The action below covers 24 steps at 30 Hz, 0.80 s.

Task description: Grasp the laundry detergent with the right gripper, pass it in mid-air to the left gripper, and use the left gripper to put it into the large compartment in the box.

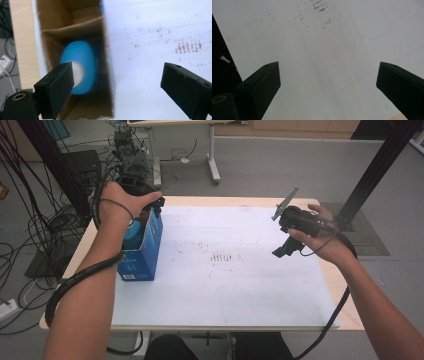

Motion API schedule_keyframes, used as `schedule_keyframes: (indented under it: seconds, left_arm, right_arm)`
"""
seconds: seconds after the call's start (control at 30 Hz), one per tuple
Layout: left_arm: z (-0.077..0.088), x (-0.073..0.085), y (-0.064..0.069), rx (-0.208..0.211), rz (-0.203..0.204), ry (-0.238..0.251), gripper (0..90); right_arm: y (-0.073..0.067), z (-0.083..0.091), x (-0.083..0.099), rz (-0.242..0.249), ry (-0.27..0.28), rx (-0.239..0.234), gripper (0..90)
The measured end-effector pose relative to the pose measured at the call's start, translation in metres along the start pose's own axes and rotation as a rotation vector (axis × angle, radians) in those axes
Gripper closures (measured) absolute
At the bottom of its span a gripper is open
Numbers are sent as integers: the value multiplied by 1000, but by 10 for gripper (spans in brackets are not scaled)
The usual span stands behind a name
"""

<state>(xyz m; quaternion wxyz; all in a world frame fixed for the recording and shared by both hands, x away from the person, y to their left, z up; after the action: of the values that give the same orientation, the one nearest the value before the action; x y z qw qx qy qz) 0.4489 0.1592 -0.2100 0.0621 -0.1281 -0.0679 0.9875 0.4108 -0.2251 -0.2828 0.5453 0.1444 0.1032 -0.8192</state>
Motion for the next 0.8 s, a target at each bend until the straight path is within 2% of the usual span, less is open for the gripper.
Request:
schedule_keyframes:
  seconds: [0.2,0.43,0.6,0.8]
  left_arm:
    - [-8,-14,19,8,-44,-11,118]
    - [-10,-30,36,7,-70,-4,116]
    - [-10,-42,43,10,-68,1,112]
    - [-16,-57,45,30,-32,-5,113]
  right_arm:
    - [6,0,3,-7,-9,-6,52]
    - [10,-1,8,-13,-20,-7,52]
    - [10,-1,12,-11,-31,-6,52]
    - [9,-3,17,-11,-58,-4,52]
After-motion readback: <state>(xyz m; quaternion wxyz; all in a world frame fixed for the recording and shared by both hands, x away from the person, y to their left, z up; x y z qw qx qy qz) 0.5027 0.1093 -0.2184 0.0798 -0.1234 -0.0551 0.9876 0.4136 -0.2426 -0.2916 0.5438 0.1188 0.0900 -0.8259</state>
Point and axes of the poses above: each handheld gripper's, and its own axes: z roughly backward along the jaws, x roughly out of its underside, y roughly to its right, the point moved 2 cm from there along -z, roughly forward along the jaws, and after that the axes turned 5 degrees about -x, right-handed, at the moved point
